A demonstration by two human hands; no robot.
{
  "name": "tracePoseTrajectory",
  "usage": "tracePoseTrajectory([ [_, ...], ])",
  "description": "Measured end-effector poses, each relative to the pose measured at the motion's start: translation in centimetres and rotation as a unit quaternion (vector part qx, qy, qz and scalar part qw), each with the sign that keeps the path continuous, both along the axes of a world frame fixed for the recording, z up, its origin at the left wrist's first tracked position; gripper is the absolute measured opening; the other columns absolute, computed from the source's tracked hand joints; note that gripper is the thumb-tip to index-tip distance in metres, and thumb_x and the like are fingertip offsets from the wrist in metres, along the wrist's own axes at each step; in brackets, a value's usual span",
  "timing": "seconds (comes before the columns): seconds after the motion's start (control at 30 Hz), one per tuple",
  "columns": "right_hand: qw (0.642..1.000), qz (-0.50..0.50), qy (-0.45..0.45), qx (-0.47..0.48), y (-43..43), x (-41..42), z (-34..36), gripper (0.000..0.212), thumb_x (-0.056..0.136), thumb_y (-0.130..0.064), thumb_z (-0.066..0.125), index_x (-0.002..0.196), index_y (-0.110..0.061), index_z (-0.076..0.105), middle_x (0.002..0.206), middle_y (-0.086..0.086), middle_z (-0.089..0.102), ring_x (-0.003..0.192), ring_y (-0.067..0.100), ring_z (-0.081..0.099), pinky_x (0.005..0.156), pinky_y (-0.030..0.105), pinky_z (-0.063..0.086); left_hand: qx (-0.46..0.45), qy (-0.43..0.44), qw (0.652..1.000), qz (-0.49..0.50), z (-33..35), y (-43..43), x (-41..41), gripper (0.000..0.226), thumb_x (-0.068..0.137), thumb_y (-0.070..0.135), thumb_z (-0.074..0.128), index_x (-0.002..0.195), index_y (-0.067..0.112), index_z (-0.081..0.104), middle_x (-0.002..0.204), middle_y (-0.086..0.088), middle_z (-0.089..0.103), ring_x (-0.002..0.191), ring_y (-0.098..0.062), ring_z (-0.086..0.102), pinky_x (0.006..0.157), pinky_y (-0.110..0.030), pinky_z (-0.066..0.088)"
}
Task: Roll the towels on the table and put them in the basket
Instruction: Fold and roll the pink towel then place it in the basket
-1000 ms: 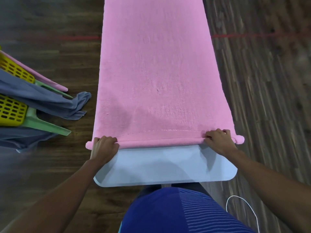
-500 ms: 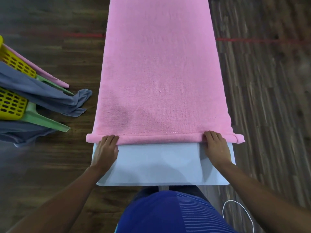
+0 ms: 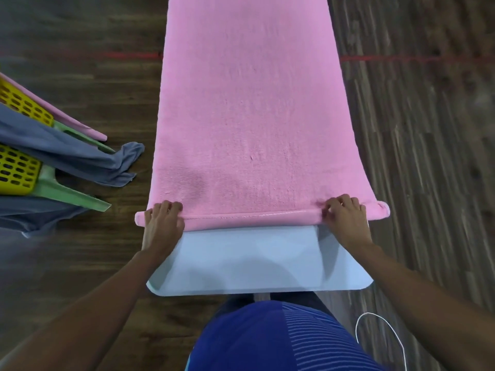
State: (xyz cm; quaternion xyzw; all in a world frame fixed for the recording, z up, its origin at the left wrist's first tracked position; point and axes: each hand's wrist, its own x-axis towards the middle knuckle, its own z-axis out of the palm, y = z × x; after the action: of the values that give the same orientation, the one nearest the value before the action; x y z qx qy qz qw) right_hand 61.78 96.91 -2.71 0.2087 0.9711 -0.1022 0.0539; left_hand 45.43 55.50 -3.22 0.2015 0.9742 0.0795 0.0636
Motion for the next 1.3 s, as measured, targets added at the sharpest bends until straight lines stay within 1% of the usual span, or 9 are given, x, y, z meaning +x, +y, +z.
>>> tracePoseTrajectory([
  [0.1,0.998,0.021,0.042,-0.044,-0.7,0.6,-0.1,0.019,0.079,0.003,0.063,0.097,-0.005,0.064,0.093,0.013,0.061,0.081,0.033,0.052,0.07,0.046,0.048,0.054,0.009,0.998,-0.04,-0.7,0.2,0.7,0.022,0.074,-0.008,0.065,0.093,0.004,0.061,0.084,-0.013,0.06,0.075,-0.033,0.051,0.067,-0.048,0.047],
  [0.3,0.999,0.037,0.02,-0.023,-1.0,1.5,-0.7,0.03,0.076,0.0,0.066,0.106,-0.006,0.064,0.104,0.01,0.066,0.091,0.032,0.058,0.078,0.041,0.046,0.023,-0.019,0.996,-0.081,-0.5,-0.2,2.2,0.037,0.068,-0.004,0.071,0.105,-0.001,0.067,0.101,-0.017,0.067,0.093,-0.034,0.06,0.081,-0.048,0.051],
  [0.4,0.999,0.045,-0.001,-0.012,-0.5,0.8,-0.2,0.019,0.082,-0.016,0.053,0.095,-0.012,0.066,0.088,0.005,0.067,0.082,0.031,0.057,0.07,0.038,0.037,0.019,-0.026,0.997,-0.07,0.1,0.1,1.4,0.019,0.075,0.003,0.058,0.091,0.001,0.069,0.085,-0.014,0.068,0.079,-0.034,0.061,0.074,-0.046,0.051],
  [0.57,0.99,0.042,-0.133,-0.036,0.4,-0.2,1.1,0.036,0.085,-0.035,0.036,0.097,-0.019,0.066,0.088,0.005,0.067,0.088,0.026,0.053,0.082,0.04,0.033,0.024,-0.068,0.995,-0.069,0.9,0.2,0.4,0.033,0.081,0.026,0.035,0.072,0.008,0.062,0.062,-0.011,0.061,0.058,-0.032,0.053,0.067,-0.042,0.048],
  [0.73,0.999,0.009,-0.021,0.026,0.2,-0.6,0.1,0.01,0.086,-0.019,0.059,0.093,-0.012,0.063,0.095,0.009,0.06,0.088,0.033,0.05,0.076,0.042,0.035,0.012,-0.007,1.0,-0.015,0.3,0.4,-0.5,0.016,0.083,0.011,0.053,0.096,0.007,0.06,0.086,-0.012,0.059,0.079,-0.034,0.051,0.072,-0.046,0.04],
  [0.83,0.999,0.03,0.016,0.0,-0.3,-0.2,-0.1,0.016,0.084,-0.013,0.05,0.089,-0.007,0.063,0.09,0.012,0.06,0.08,0.033,0.049,0.068,0.041,0.04,0.017,0.024,0.998,-0.048,-0.2,0.6,0.1,0.019,0.076,-0.006,0.066,0.09,0.006,0.061,0.087,-0.012,0.057,0.08,-0.034,0.049,0.069,-0.045,0.04],
  [1.0,0.999,0.04,-0.022,-0.014,-1.0,0.9,-0.2,0.035,0.073,-0.005,0.07,0.108,-0.007,0.062,0.111,0.011,0.065,0.099,0.034,0.058,0.083,0.043,0.047,0.014,-0.022,0.996,-0.084,-0.5,0.1,1.2,0.045,0.068,-0.002,0.068,0.113,-0.001,0.062,0.109,-0.018,0.062,0.099,-0.036,0.057,0.084,-0.049,0.049],
  [1.13,0.998,0.042,-0.039,0.011,-0.7,0.2,0.3,0.024,0.081,-0.019,0.051,0.098,-0.012,0.067,0.093,0.006,0.068,0.086,0.032,0.057,0.076,0.041,0.041,-0.011,-0.046,0.997,-0.056,0.4,0.7,0.1,0.022,0.077,0.007,0.055,0.094,0.002,0.068,0.089,-0.015,0.067,0.081,-0.036,0.06,0.075,-0.047,0.049],
  [1.3,0.994,0.042,-0.102,0.018,-0.3,-0.6,0.7,0.028,0.091,-0.028,0.045,0.107,-0.022,0.067,0.095,0.004,0.069,0.095,0.027,0.054,0.082,0.039,0.031,-0.024,-0.096,0.994,-0.035,1.3,1.0,-1.1,0.029,0.081,0.026,0.035,0.071,0.01,0.057,0.071,-0.013,0.063,0.068,-0.035,0.055,0.069,-0.041,0.04],
])
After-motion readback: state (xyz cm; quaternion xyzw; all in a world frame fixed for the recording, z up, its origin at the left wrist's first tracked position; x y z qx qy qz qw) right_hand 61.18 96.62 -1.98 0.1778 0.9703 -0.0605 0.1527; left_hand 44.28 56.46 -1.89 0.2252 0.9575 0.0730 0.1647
